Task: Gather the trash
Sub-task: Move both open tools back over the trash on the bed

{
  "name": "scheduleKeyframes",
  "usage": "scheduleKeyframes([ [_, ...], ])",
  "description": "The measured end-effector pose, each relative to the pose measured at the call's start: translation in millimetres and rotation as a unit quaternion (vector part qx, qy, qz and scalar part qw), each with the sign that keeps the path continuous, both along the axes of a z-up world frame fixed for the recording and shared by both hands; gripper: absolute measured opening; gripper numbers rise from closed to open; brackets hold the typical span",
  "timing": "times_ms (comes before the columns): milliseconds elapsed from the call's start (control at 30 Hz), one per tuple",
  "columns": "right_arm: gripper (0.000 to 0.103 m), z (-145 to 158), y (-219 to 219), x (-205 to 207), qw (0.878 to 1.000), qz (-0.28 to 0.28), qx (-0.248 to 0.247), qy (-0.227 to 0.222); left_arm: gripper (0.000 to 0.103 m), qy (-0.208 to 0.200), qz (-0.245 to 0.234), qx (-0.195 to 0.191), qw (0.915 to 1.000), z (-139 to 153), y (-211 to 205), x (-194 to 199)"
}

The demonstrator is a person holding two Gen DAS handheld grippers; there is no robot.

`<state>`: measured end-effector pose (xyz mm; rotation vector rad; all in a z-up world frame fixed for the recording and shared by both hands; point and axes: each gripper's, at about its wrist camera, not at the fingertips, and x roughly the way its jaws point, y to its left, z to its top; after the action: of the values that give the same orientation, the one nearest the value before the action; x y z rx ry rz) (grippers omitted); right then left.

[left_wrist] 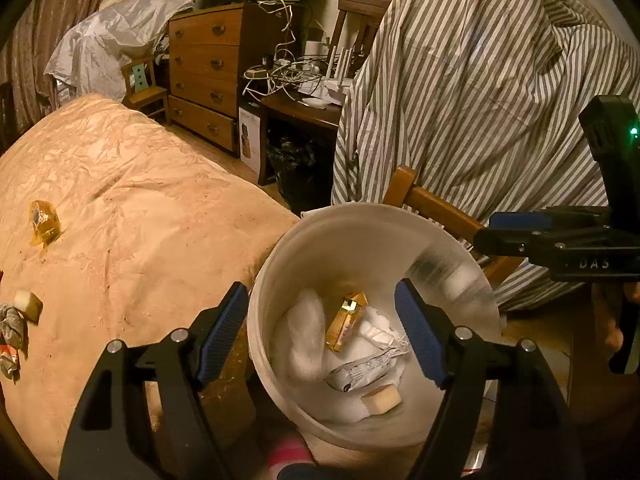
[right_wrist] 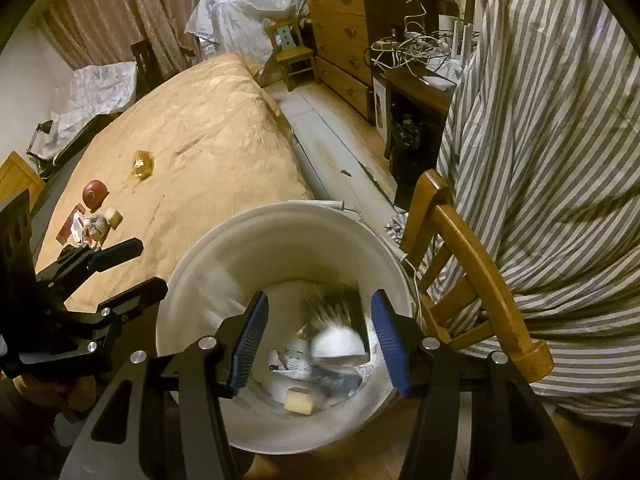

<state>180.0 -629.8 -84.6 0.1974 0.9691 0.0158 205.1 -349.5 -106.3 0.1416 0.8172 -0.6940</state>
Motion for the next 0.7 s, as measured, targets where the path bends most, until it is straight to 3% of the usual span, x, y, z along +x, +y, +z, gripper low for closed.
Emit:
scheduleKeyframes([
  [300,0.055,0.9,5.3,-2.0,1.0,0.003,0.003,-0.008,0.072,-0.002,-0.002,-0.003,1.0,1.3,2.7,-2.0],
  [467,0.055,14.8,24.6,-7.7,0.999,0.014,-0.009,-0.036,0.072,-0.008,0.002,-0.002,1.0,2.8,12.3,-4.7],
  [700,0.068,35.2,85.6,-19.6,0.992,0.061,-0.016,-0.111,0.072,-0.013,0.043,0.003,0.999,-2.0,77.0,-3.6],
])
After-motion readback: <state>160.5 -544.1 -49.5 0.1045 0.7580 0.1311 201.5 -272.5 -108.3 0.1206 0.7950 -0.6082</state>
